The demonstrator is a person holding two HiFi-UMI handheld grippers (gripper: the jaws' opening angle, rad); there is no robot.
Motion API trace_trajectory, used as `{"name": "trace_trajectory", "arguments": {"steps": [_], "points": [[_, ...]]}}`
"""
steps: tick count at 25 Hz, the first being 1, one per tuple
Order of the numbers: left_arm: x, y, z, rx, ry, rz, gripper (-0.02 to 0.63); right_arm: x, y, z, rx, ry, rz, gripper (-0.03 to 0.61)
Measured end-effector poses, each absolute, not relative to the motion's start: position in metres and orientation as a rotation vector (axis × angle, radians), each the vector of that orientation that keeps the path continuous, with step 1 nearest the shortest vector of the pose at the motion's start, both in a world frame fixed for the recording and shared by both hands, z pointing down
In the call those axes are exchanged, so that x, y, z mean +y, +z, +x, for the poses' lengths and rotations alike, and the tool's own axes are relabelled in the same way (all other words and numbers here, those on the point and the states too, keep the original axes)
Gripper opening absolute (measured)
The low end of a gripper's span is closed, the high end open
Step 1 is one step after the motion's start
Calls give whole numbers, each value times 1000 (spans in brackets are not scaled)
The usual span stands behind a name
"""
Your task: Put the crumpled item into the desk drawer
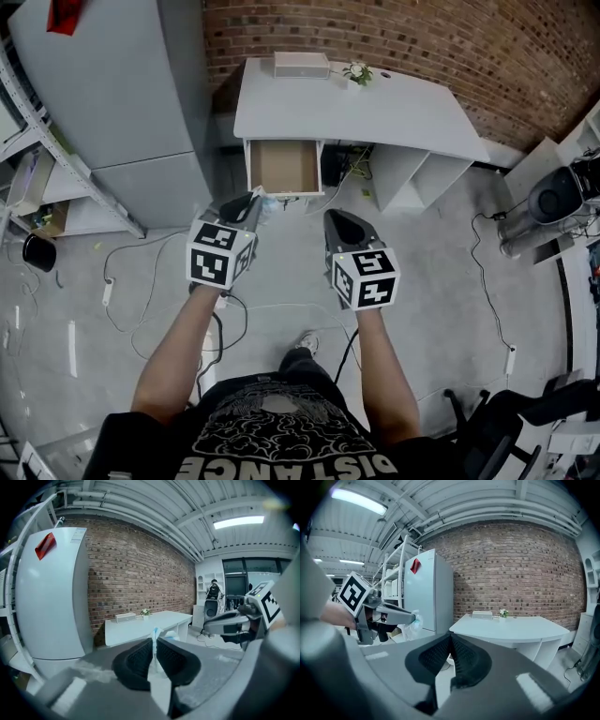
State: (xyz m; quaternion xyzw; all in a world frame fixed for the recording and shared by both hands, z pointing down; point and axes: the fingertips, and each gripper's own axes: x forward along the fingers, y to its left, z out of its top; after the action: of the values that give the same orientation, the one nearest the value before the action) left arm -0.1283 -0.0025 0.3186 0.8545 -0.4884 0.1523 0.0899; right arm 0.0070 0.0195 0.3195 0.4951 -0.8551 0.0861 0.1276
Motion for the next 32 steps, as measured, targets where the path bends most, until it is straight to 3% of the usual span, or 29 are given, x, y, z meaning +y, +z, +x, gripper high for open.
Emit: {"name": "trace_trajectory", "arguments": {"steps": [32], "points": [[-96,327,-55,-1663,480,2356,29,-99,333,85,-2614,313,1213,5]]}}
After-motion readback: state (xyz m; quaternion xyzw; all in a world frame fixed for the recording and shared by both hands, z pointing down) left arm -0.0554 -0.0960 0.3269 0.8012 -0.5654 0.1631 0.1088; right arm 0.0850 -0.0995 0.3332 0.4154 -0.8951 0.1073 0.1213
